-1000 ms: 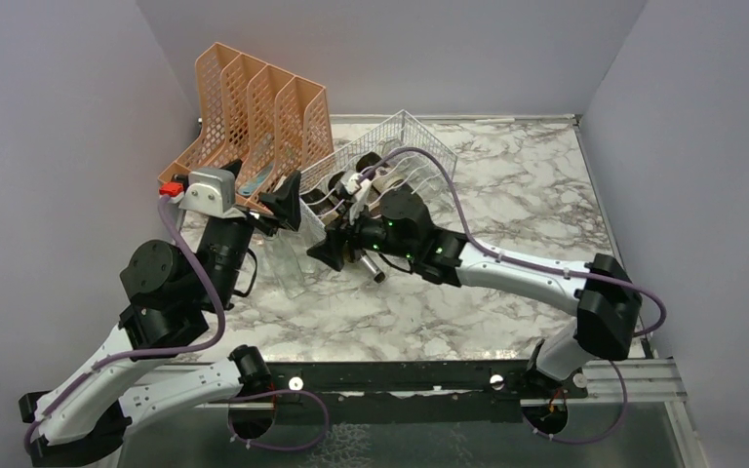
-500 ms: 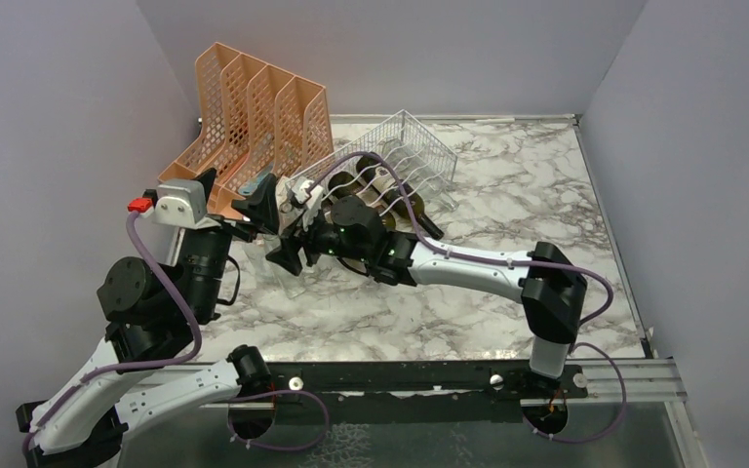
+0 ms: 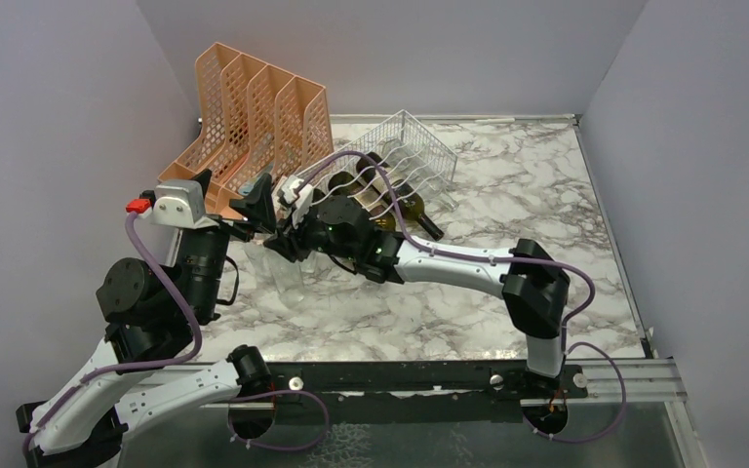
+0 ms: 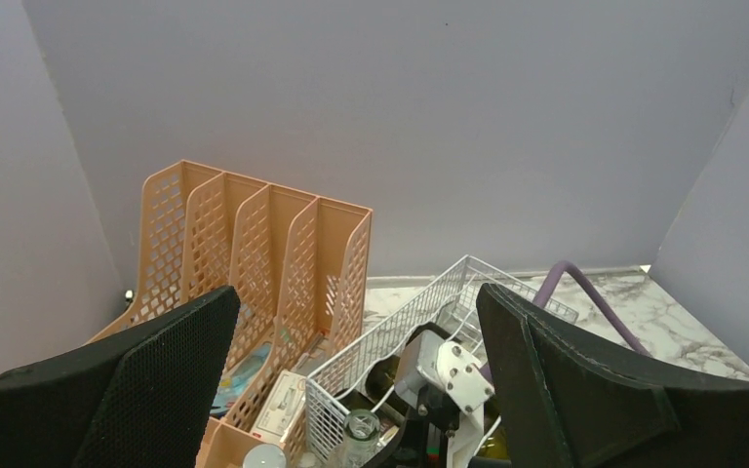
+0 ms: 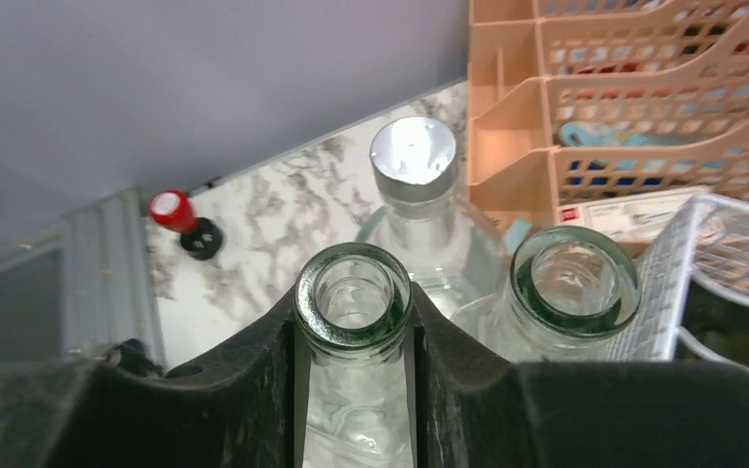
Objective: Put the wine bottle on the wine rack
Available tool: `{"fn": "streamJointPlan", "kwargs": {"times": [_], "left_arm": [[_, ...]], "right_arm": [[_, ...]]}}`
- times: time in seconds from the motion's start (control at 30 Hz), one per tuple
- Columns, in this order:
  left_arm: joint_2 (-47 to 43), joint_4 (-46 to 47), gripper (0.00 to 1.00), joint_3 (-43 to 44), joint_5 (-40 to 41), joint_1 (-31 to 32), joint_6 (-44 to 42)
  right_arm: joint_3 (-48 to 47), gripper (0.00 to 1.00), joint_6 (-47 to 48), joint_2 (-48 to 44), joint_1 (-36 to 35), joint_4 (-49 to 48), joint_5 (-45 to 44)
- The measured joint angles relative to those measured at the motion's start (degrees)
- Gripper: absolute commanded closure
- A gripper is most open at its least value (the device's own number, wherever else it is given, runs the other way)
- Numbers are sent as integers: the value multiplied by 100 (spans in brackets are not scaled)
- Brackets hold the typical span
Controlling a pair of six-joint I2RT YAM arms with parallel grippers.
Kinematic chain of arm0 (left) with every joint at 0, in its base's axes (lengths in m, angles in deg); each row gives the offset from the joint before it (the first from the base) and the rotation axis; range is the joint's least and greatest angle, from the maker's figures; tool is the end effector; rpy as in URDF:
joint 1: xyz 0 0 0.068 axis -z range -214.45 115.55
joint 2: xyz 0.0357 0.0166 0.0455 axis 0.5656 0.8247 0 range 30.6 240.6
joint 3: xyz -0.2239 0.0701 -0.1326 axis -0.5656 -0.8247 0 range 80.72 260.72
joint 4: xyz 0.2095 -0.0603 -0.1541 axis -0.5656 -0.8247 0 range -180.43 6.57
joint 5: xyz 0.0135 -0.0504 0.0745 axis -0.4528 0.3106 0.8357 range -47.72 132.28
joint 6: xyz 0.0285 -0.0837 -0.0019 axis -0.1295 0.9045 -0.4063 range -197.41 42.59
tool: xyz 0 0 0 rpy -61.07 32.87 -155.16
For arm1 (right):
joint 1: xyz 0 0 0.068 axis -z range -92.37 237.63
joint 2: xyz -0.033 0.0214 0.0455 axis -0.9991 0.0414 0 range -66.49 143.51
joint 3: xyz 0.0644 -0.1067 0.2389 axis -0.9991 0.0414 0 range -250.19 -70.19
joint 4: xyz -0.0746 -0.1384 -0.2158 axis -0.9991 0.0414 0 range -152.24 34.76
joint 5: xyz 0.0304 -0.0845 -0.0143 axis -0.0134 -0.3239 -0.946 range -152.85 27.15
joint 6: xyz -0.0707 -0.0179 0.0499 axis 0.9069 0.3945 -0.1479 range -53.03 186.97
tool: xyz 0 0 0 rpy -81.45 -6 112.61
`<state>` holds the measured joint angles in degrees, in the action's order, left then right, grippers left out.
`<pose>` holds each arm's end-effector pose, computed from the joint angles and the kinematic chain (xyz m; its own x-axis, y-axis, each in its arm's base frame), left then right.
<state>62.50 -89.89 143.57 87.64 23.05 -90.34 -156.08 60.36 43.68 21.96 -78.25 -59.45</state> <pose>0.1013 -0.0551 0.4853 0.2717 -0.1339 -0.9530 0.1885 0.9785 -0.0838 0.2076 0.4704 0.2877 -0.1664 -0.0888 -0.9820 -0.9207 0.3705 0.1225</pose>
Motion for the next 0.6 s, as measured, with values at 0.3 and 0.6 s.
{"fn": "streamJointPlan", "kwargs": {"times": [0.3, 0.6], "left_arm": [[0, 9, 1, -4, 35, -2, -4], [0, 35, 1, -192, 26, 0, 96]], "right_arm": [[374, 89, 221, -299, -28, -111, 72], [1801, 92, 304, -1733, -28, -31, -151]]}}
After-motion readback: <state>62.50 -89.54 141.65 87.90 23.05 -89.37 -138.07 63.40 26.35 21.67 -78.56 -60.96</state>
